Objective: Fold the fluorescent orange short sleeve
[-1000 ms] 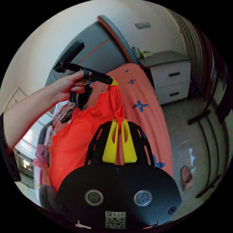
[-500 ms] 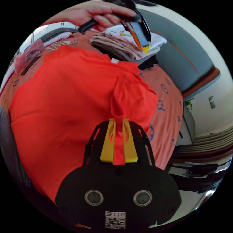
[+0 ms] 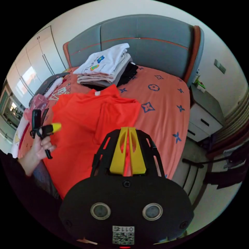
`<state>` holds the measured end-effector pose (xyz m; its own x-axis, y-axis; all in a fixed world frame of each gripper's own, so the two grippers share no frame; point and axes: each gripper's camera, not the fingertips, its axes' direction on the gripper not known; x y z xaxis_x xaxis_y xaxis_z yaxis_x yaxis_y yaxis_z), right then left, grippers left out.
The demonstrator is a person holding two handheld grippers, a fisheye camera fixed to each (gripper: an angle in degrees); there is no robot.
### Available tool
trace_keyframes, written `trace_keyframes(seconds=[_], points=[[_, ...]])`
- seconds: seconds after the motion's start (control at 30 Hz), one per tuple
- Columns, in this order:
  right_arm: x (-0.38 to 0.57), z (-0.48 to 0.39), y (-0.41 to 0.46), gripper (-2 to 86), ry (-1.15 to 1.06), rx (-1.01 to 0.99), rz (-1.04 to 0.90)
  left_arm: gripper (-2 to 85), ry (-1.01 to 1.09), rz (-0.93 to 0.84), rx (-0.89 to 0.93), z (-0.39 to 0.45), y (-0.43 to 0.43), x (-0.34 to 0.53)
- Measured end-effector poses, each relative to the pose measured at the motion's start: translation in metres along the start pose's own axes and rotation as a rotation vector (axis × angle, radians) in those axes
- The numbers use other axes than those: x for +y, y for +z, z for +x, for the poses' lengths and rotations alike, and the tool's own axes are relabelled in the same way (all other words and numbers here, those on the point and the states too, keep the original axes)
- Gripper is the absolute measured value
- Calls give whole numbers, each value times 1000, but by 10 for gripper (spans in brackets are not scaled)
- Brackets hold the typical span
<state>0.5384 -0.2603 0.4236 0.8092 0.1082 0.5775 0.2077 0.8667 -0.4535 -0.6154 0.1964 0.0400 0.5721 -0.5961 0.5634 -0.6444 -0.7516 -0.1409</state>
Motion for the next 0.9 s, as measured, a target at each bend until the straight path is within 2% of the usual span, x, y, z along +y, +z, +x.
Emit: trace_keyframes(seconds=[0.1,0.2,0.33,0.4,0.47,0.53,0.63,0.7,0.73,0.8,0.9], points=[[-53,-2,38,2,-27,-53,-85,1,117,-191,-101,16,25,-16],[-100,-14,85,0,-84,-11,-229,0,177,-288,-186,27,55,-32],[-134,-21,150,1,-83,26,-402,0,101,-406,-429,11,88,-35],[-138,-29,163,2,-132,29,-399,0,65,-498,-517,-7,94,-23],[-146,-37,161,3,-141,20,-391,0,34,-422,-423,-9,67,-22],[-146,-47,133,3,-144,-7,-276,0,72,-345,-277,-4,17,-24],[-116,-77,97,2,-194,-56,-138,0,121,-295,-412,-3,-37,-20],[-91,-98,99,2,-193,-78,-178,0,102,-398,-467,-17,-46,-16],[-77,-111,111,2,-184,-94,-227,0,68,-459,-421,-28,-53,-14],[-62,-125,142,5,-167,-35,-328,2,29,-425,-374,-29,-81,-14],[-66,-140,141,7,-92,-13,-242,7,22,-347,-352,-12,-154,-19]])
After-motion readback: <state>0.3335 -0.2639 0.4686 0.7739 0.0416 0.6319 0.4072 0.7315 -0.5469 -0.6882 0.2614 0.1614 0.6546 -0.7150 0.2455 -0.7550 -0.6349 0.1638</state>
